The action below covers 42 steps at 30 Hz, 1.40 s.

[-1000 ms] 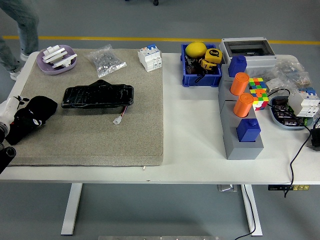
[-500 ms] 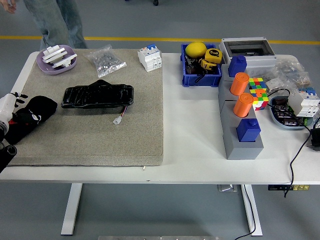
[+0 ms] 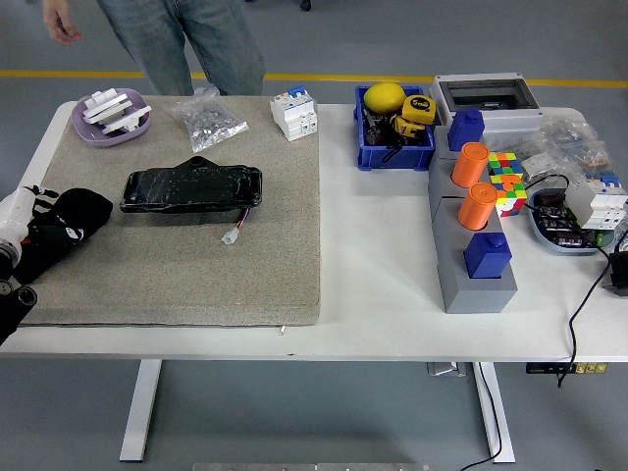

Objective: Pick the rag up,wipe the panel,place it on the desk

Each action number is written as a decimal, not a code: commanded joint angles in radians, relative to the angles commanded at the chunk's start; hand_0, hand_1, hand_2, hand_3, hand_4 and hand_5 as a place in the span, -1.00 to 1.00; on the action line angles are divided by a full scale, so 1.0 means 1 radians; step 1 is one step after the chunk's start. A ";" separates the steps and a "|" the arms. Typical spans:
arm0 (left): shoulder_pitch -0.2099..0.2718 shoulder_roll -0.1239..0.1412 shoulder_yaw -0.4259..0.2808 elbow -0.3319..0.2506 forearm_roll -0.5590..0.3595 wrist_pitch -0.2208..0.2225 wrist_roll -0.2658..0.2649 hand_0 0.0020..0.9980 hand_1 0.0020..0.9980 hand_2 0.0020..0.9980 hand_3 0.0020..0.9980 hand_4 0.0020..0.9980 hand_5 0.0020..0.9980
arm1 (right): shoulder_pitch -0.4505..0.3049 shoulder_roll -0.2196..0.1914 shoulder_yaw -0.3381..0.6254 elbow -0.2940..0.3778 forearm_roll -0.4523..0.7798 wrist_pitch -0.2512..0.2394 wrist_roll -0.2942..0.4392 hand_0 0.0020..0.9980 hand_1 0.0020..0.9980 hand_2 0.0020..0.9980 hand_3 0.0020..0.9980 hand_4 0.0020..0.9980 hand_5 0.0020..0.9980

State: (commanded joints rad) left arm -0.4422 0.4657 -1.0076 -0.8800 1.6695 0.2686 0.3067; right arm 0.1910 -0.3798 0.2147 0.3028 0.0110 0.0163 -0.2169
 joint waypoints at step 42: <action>0.013 -0.017 0.025 0.048 -0.065 0.115 -0.061 -0.08 -0.14 0.01 0.07 0.26 -1.00 | -0.003 -0.008 -0.017 -0.008 0.050 -0.003 0.019 0.41 0.40 0.39 0.28 1.00 0.12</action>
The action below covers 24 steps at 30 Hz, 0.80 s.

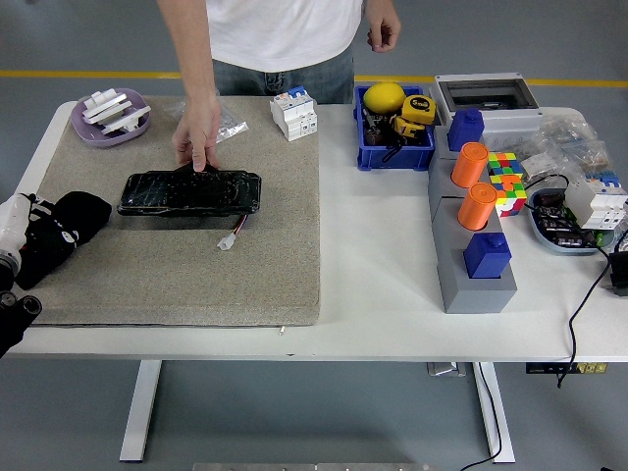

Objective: Pick the rag up,wipe the panel,place it on the desk

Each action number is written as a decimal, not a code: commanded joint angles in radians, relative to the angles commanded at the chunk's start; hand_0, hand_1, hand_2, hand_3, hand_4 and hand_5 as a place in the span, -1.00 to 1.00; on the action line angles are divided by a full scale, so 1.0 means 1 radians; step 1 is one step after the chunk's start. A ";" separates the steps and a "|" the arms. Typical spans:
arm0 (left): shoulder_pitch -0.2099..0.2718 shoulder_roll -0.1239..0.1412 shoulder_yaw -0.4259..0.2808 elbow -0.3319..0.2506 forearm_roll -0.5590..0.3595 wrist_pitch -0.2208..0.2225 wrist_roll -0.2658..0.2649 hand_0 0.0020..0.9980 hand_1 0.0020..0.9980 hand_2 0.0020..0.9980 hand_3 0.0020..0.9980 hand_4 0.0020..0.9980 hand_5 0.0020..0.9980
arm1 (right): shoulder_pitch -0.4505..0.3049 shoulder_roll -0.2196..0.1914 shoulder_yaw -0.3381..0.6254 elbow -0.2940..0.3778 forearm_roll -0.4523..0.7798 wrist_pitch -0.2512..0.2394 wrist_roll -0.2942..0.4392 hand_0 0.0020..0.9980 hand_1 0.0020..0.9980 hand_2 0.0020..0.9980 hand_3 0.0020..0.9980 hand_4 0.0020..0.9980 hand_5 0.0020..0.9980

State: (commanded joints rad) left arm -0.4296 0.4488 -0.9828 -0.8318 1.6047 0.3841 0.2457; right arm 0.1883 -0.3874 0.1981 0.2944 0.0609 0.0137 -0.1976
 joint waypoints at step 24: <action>0.002 0.006 0.002 -0.004 -0.040 0.020 -0.018 -0.32 -0.61 -0.09 -0.12 -0.22 -1.00 | 0.003 0.005 -0.010 -0.003 0.019 0.001 0.007 0.41 0.39 0.39 0.27 1.00 0.11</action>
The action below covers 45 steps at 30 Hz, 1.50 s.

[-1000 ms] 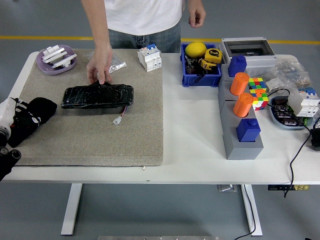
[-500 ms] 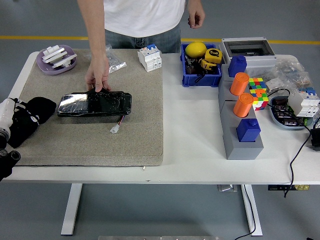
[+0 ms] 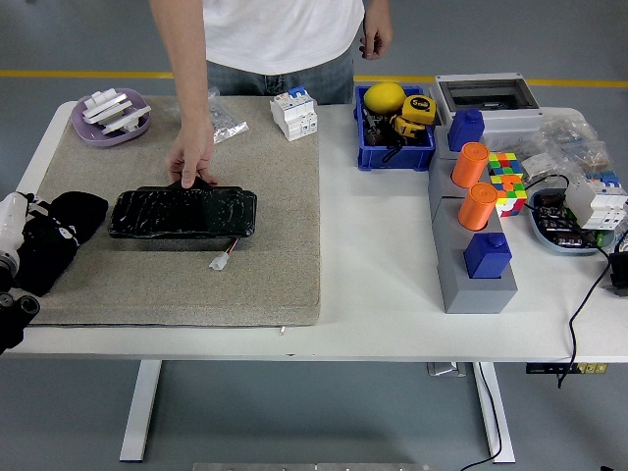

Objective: Pick the rag up,wipe the panel,place it on the desk

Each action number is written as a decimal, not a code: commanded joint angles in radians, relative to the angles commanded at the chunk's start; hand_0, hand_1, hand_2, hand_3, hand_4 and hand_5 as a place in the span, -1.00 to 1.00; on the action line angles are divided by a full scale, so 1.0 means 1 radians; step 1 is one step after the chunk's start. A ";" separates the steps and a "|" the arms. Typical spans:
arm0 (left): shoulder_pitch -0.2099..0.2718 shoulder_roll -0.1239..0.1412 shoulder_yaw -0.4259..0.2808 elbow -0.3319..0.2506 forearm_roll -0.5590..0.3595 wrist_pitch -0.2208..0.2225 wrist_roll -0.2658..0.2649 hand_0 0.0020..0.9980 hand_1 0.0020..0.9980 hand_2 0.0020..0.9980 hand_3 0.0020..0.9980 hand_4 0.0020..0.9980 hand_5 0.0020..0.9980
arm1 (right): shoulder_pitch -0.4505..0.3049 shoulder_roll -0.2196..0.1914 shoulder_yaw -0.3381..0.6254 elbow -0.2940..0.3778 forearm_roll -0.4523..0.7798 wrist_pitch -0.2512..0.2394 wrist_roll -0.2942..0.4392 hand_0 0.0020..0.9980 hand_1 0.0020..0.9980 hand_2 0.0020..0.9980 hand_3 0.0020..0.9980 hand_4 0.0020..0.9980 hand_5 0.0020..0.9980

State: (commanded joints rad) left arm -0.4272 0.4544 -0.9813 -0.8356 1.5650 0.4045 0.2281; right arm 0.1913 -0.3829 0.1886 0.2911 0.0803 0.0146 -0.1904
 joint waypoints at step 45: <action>0.028 -0.039 -0.021 -0.250 0.112 -0.014 0.141 -0.36 -0.67 -0.08 -0.10 -0.28 -1.00 | -0.003 0.001 -0.009 -0.003 0.007 0.002 0.007 0.41 0.39 0.39 0.27 1.00 0.11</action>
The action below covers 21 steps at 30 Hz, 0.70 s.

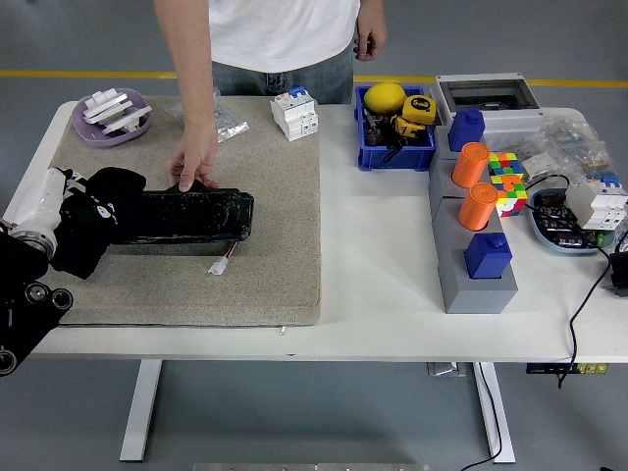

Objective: Pick the rag up,wipe the panel,place it on the desk

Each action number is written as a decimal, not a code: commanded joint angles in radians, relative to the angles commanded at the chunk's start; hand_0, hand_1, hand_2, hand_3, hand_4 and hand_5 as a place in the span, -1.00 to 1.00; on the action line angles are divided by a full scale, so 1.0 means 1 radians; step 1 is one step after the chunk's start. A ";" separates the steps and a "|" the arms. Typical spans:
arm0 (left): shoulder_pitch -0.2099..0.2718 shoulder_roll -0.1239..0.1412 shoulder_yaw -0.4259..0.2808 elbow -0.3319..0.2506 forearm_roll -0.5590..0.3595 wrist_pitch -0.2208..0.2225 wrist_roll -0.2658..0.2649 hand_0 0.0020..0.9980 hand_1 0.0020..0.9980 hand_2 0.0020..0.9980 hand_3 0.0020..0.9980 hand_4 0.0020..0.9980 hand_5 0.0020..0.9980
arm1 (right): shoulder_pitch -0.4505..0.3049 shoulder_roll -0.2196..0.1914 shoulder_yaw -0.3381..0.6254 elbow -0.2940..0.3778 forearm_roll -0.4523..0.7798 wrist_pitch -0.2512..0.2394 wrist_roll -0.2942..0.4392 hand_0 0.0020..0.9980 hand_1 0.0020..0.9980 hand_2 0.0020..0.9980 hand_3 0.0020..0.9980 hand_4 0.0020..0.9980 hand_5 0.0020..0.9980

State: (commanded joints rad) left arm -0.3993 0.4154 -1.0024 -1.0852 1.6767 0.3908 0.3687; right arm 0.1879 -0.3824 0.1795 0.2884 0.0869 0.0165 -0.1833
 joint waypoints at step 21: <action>-0.011 -0.039 0.089 -0.031 0.054 0.020 0.024 -0.37 -0.68 -0.09 -0.11 -0.34 -1.00 | -0.003 -0.006 0.005 0.000 -0.011 0.003 -0.003 0.41 0.40 0.39 0.28 1.00 0.11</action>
State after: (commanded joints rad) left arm -0.4106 0.3766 -0.9132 -1.1160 1.7303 0.4104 0.3929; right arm 0.1854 -0.3882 0.1847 0.2882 0.0756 0.0196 -0.1861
